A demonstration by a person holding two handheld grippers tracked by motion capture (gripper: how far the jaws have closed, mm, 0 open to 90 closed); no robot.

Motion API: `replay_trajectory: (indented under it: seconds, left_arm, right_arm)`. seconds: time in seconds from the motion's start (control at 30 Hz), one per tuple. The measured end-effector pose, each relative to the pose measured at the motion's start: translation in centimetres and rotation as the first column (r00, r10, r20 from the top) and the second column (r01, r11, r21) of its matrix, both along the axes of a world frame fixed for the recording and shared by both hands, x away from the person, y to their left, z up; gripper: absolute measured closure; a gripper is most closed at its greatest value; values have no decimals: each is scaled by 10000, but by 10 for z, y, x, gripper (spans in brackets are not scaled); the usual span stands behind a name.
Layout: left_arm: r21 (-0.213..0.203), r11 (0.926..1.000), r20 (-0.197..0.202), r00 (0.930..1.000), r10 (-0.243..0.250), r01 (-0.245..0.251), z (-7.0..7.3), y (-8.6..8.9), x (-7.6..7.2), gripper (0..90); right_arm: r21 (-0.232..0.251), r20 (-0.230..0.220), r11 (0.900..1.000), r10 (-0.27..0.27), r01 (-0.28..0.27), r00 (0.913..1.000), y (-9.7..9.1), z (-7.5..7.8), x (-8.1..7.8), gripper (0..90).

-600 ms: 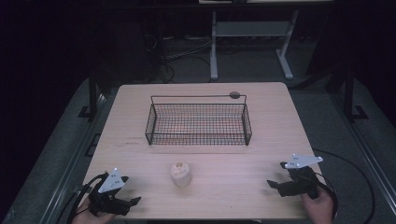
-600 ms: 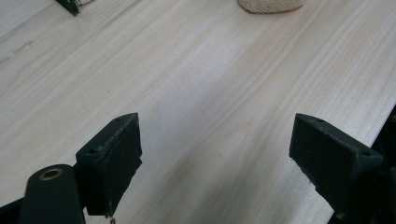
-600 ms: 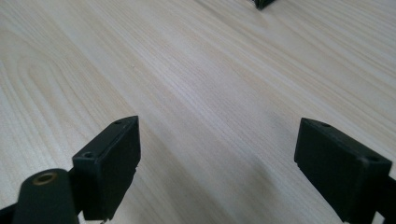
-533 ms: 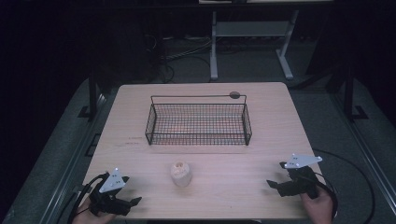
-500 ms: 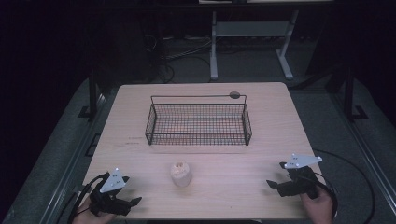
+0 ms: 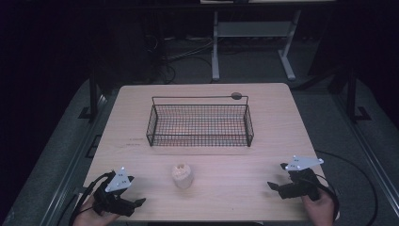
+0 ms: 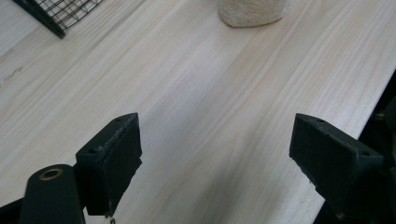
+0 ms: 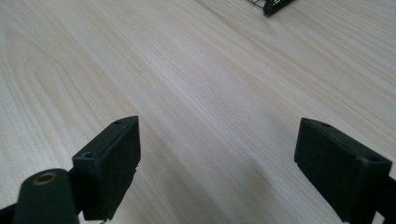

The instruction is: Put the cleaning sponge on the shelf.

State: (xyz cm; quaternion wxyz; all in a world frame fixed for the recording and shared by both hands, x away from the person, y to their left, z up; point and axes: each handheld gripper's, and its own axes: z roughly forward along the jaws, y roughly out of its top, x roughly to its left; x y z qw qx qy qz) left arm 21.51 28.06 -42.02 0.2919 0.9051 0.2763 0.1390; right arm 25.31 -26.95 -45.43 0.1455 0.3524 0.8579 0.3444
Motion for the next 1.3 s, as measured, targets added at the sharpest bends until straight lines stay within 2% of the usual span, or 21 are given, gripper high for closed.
replay_trajectory:
  seconds: [0.17, 0.4, 0.47, 0.87, 1.3]
  left_arm:
    - [144, 9996, -46, 9997, -237, 237, 6, -6, 3, 158]
    - [209, 9986, -126, 9988, -477, 480, 12, -16, 8, 158]
    - [208, 9974, -170, 9975, -690, 694, 15, -23, 10, 158]
    - [460, 9926, -348, 9933, -1105, 1121, 24, -42, 20, 158]
    - [711, 9851, -689, 9860, -1520, 1568, 28, -60, 30, 158]
  right_arm:
    - [181, 20, 9997, -180, 180, 9998, -5, 0, 0, 141]
    - [126, 101, 9997, -190, 189, 9998, -6, 1, 0, 141]
    - [137, 77, 9997, -192, 191, 9998, -6, 1, 0, 141]
    - [71, 18, 10000, 20, -20, 10000, -2, 0, 0, 141]
    - [71, 5, 10000, 41, -41, 10000, -2, -1, 1, 141]
